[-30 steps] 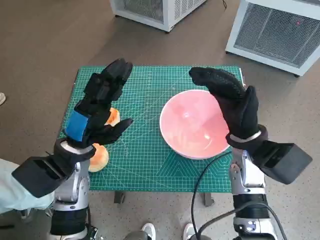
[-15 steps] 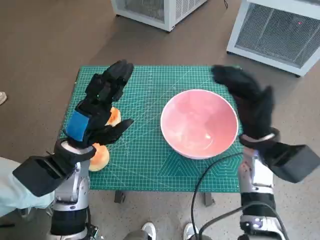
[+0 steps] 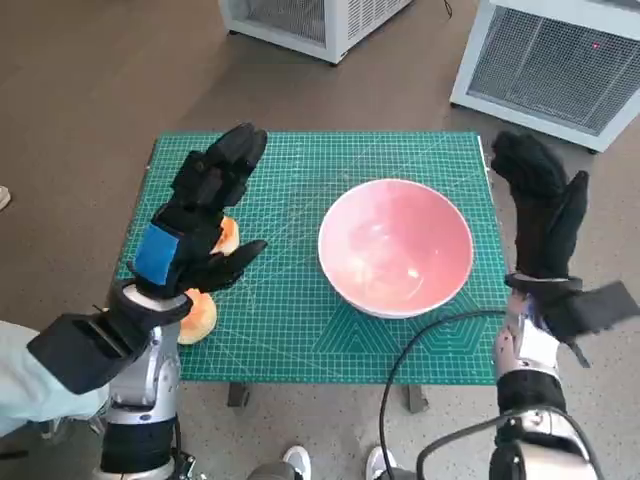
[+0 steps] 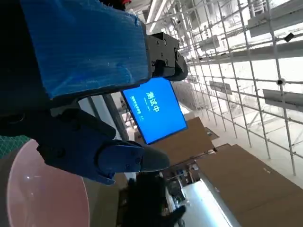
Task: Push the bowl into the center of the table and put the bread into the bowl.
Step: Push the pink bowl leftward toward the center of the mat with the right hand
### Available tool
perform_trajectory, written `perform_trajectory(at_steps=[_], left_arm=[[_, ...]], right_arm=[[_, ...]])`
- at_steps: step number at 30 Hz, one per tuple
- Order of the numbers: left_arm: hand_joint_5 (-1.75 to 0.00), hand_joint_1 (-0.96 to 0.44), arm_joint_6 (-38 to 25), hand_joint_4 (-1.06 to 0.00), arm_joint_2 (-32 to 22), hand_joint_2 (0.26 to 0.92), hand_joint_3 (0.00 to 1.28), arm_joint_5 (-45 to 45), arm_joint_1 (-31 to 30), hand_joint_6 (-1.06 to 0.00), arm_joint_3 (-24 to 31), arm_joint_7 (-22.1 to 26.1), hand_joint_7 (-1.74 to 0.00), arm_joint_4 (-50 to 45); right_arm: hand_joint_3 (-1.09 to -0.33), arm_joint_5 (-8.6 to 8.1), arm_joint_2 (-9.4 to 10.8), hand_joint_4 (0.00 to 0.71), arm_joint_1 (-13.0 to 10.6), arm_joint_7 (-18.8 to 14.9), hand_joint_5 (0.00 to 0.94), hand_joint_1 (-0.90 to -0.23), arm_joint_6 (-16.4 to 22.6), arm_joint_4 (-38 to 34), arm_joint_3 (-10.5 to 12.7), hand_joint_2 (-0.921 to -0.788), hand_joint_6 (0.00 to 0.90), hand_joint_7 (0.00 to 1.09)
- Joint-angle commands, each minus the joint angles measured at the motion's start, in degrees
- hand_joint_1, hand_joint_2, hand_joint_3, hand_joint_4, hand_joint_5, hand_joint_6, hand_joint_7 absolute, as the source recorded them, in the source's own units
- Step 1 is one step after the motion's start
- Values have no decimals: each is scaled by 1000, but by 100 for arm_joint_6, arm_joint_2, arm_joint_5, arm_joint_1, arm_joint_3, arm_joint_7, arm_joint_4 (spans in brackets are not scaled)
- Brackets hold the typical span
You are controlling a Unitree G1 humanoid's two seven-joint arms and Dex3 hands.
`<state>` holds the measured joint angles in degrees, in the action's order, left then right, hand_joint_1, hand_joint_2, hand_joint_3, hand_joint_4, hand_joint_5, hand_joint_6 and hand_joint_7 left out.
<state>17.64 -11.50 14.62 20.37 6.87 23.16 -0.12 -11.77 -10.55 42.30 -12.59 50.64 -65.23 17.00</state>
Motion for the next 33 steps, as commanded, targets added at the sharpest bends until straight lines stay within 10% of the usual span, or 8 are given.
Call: perform_trajectory(at_steps=[1,21,33], left_arm=[[-3,-625,38,-203,-26,921,325,31,-38,-124,22,10,-381,74],[-3,-621,91,-205,-77,921,325,74,-73,-134,119,72,-366,138],[-3,-621,52,-207,-179,921,331,56,-177,-139,178,53,-358,-5]], right_arm=[[-788,-30,125,216,15,236,19,-614,-445,-463,123,-921,68,622],[-873,-477,605,234,145,215,12,-557,-1968,-922,732,-921,118,531],[-905,-674,998,251,465,185,14,-528,-2248,-965,967,-921,125,499]])
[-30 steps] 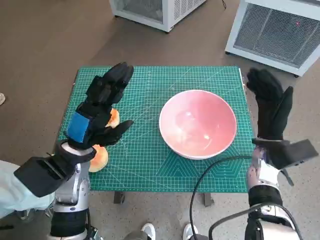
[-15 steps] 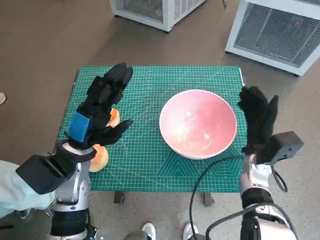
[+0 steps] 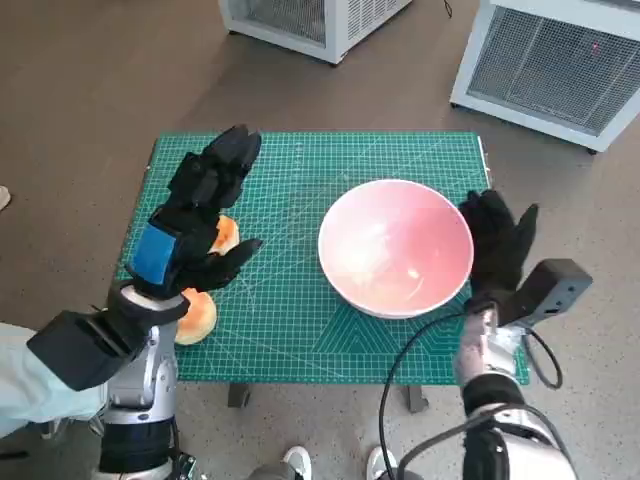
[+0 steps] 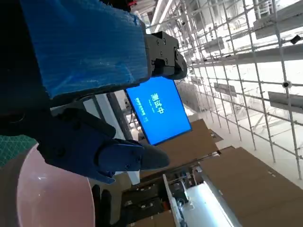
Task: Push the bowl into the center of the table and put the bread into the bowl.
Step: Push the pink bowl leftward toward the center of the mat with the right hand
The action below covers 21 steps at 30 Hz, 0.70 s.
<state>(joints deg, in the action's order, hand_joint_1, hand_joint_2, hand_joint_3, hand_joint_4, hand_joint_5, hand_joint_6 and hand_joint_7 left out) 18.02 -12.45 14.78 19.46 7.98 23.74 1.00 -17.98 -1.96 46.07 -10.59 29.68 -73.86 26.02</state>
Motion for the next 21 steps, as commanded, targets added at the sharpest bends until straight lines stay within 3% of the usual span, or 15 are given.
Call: perform_trajectory(at_steps=[1,11,21], left_arm=[[-3,-621,13,-208,-95,921,332,39,-93,-140,68,-7,-357,-123],[-2,-621,-140,-206,-194,921,339,32,-259,-144,138,-99,-357,-400],[-2,-634,-331,-208,-240,921,342,-3,-492,-135,202,-241,-364,-821]], right_arm=[[-907,-45,157,250,114,-8,13,-528,-160,-107,72,-921,128,499],[-913,88,412,257,456,248,12,-532,-324,-187,40,-921,166,511],[-903,61,643,273,701,249,14,-534,-492,-230,82,-921,212,521]])
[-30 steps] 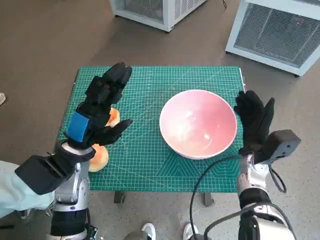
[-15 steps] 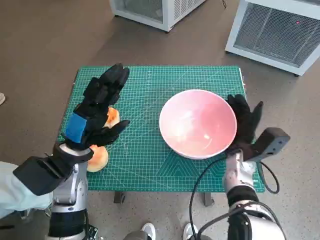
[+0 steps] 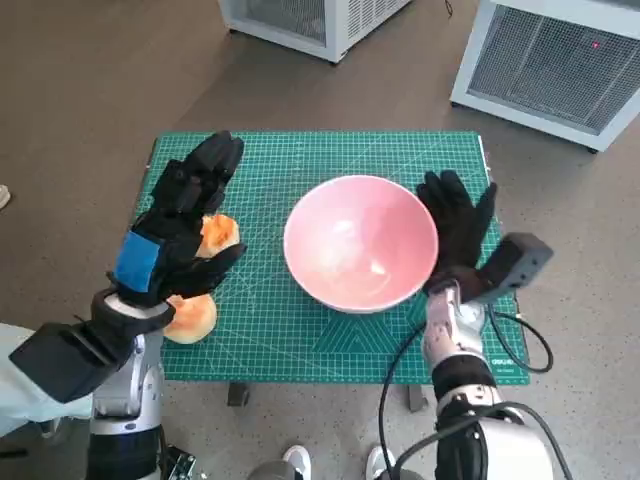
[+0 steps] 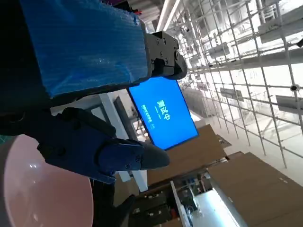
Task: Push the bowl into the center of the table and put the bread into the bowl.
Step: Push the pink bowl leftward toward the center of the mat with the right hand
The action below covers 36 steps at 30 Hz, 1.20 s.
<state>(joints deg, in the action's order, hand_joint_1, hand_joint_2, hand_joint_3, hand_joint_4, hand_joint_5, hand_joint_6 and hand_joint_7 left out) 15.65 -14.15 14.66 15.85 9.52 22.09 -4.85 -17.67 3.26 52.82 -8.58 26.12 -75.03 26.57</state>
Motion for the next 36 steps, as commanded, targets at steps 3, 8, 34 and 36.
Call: perform_trajectory(at_steps=[3,8,34,36], left_arm=[[-2,-635,-136,-209,-74,921,342,8,-172,-132,56,-111,-369,-316],[-1,-629,-220,-208,-87,921,340,59,-245,-112,98,-153,-403,-416],[-2,-617,-305,-212,-22,921,343,-63,-233,-64,-2,-382,-479,-438],[-2,-617,-284,-212,-5,921,342,-73,-193,-63,-15,-388,-482,-393]], right_arm=[[-905,50,164,265,53,61,8,-530,-148,-121,22,-921,212,516],[-909,79,243,255,117,112,3,-530,-244,-147,4,-921,217,504],[-826,185,-62,277,367,23,1,-521,-36,-12,-83,-921,285,436],[-846,267,-89,276,366,-89,0,-528,183,46,-172,-921,273,432]])
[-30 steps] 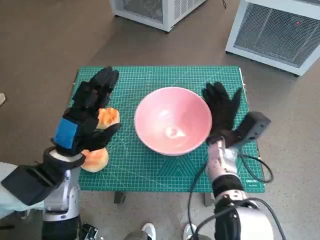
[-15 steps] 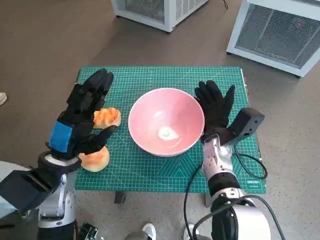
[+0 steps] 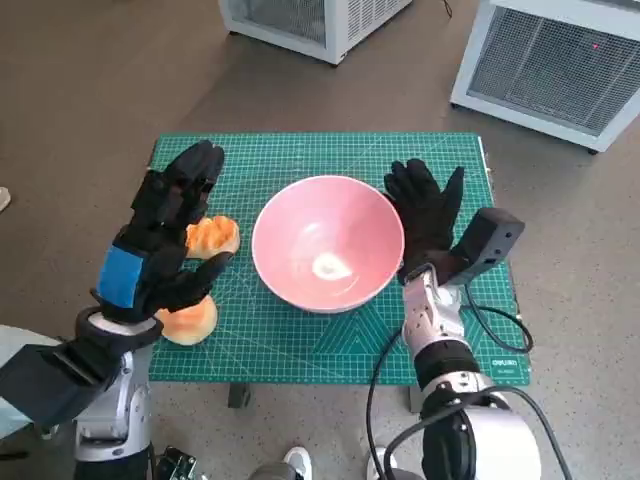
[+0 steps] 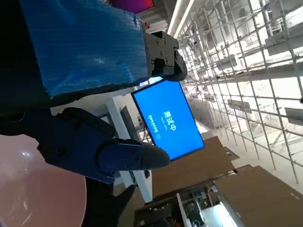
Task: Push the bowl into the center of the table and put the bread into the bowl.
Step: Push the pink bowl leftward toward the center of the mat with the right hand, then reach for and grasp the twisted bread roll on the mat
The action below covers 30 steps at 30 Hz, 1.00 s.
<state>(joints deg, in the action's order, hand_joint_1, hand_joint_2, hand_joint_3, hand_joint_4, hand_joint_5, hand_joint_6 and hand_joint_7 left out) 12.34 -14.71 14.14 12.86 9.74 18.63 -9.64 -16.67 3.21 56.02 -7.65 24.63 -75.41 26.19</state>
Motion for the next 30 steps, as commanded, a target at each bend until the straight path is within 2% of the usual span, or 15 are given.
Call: perform_trajectory(at_steps=[1,4,8,10,14,17,19,23,30], left_arm=[[-2,-617,57,-212,58,921,342,-27,124,-63,-44,-45,-483,103],[-3,-618,120,-213,87,921,340,-45,207,-65,-56,-46,-487,207],[-3,-619,191,-215,134,921,337,-38,311,-68,-76,-32,-490,308],[-4,-622,239,-216,161,921,335,-32,367,-70,-84,-15,-490,366],[-4,-631,387,-218,205,921,331,-14,494,-70,-103,36,-485,533],[-4,-635,496,-221,235,921,327,10,593,-86,-120,78,-451,651],[-4,-635,566,-223,256,921,326,27,663,-90,-134,103,-440,729],[-4,-629,704,-231,304,921,315,55,801,-116,-170,158,-386,883],[-5,-623,919,-237,358,921,298,49,1008,-134,-236,259,-356,1084]], right_arm=[[-850,207,-97,276,41,-236,0,-530,430,108,-177,-921,268,430],[-861,424,-198,269,-29,-534,0,-532,891,235,-409,-921,241,422],[-823,614,-372,253,-128,-1031,0,-566,1463,432,-668,-921,208,426],[-811,721,-464,251,-191,-1213,0,-582,1755,555,-806,-921,183,462],[-798,893,-610,253,-358,-1456,1,-621,2274,868,-1054,-921,131,516],[-794,963,-684,256,-518,-1566,2,-654,2578,1170,-1207,-921,108,544],[-792,937,-717,256,-646,-1662,2,-670,2707,1447,-1299,-921,98,553],[-789,727,-717,257,-946,-1917,2,-722,2747,2120,-1451,-921,60,611],[-776,290,-728,253,-1530,-2303,0,-772,2322,3449,-1750,-921,37,640]])
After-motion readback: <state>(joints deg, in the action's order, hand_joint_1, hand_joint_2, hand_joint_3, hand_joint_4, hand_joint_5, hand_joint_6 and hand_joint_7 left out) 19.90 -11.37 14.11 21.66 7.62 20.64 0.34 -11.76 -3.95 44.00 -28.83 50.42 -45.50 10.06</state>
